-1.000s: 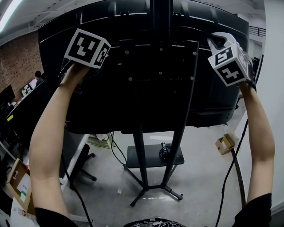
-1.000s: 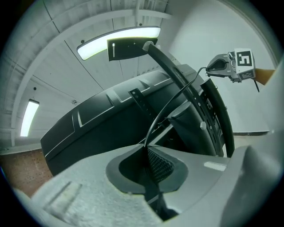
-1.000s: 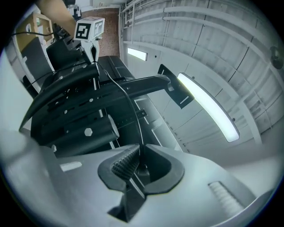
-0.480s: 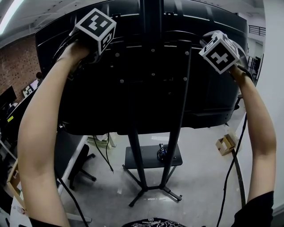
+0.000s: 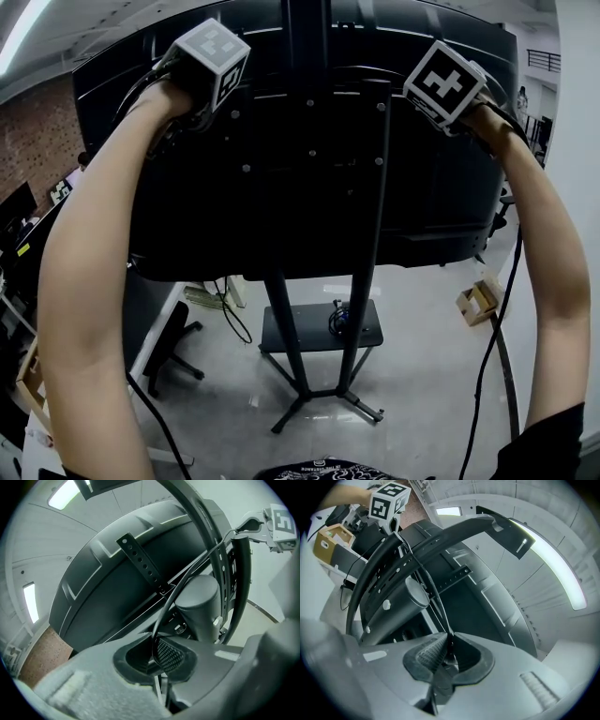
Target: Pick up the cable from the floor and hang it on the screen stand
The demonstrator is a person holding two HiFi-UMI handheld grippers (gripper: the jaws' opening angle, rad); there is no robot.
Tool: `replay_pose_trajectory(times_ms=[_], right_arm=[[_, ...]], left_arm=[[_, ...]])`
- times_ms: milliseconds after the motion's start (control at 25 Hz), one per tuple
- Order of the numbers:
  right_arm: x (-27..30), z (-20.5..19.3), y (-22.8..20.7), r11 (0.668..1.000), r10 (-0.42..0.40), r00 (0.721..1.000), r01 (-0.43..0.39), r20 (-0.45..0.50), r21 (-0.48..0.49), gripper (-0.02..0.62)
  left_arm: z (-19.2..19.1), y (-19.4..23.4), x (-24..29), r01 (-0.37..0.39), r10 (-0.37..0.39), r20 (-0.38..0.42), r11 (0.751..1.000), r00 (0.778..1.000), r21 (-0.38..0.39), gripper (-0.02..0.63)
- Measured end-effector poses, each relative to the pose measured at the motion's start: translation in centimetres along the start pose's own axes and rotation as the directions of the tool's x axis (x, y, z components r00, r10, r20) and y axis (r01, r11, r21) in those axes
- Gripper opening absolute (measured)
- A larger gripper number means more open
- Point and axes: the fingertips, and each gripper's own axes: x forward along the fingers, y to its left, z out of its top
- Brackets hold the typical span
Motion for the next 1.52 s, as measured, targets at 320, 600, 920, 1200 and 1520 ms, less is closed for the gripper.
replay_pose_trajectory(times_ms=[320, 600, 920, 1200, 1520], right_arm=[[-1.0, 0.0, 0.8, 0.995, 0.096, 0.994, -0.094, -0.054, 0.045, 0.044], [-0.4, -0.3, 3.3, 0.943, 0.244, 0.97, -0.231, -0.022, 0.241, 0.044], [0.6, -0.5, 3.9, 0.864, 0.315, 0.949, -0.295, 0.019, 0.408, 0.044], [0.4, -0.4, 4.9, 0.782, 0.37, 0.924, -0.367, 0.099, 0.503, 0.044], [1.1, -0.7, 6.2, 0.683, 0.398, 0.896, -0.433, 0.197, 0.589, 0.044]], left_arm=[[-0.8, 0.0, 0.0, -0.02, 0.023, -0.076, 0.999, 0.997, 0.045, 0.009], [-1.0, -0.9, 0.2, 0.005, -0.003, -0.071, 0.999, 0.997, 0.031, 0.009], [-0.1, 0.6, 1.8, -0.058, 0.061, -0.103, 0.998, 0.993, 0.035, 0.008], [-0.5, 0.6, 0.7, -0.135, 0.147, -0.096, 0.983, 0.985, 0.121, 0.009], [0.8, -0.2, -0.2, -0.122, 0.106, 0.11, 0.981, 0.988, 0.154, 0.019]])
